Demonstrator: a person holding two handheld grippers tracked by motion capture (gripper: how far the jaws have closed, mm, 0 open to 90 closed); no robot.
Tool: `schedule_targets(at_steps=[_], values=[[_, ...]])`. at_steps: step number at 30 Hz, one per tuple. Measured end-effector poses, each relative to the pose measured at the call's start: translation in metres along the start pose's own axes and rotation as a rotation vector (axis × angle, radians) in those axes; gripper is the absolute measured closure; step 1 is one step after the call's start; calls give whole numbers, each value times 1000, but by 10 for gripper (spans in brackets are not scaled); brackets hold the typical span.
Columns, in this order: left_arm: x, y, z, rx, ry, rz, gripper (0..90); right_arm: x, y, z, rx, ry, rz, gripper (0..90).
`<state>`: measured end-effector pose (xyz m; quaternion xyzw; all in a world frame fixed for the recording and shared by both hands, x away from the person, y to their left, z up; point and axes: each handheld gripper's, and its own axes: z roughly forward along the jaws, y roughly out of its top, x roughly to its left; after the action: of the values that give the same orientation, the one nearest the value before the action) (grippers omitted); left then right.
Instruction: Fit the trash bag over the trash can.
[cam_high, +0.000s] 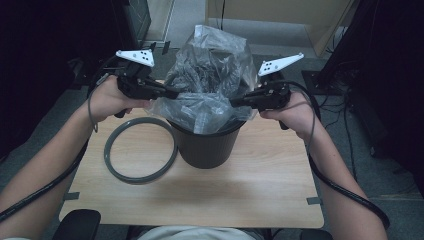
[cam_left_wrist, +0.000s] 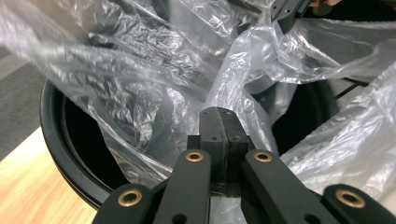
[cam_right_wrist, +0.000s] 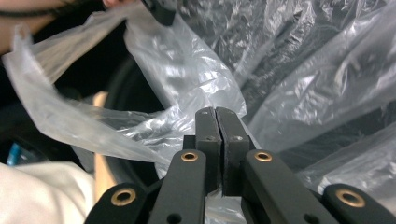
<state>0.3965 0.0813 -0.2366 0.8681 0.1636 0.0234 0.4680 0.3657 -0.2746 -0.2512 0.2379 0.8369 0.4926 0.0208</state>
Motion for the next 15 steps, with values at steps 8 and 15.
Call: schedule_targets(at_steps=[8, 15], values=[[-18, -9, -13, -2, -30, -8, 900, 20, -2, -11, -49, 65, 11, 888], [-32, -28, -13, 8, -59, -30, 900, 34, -24, -6, -2, 104, 45, 891]])
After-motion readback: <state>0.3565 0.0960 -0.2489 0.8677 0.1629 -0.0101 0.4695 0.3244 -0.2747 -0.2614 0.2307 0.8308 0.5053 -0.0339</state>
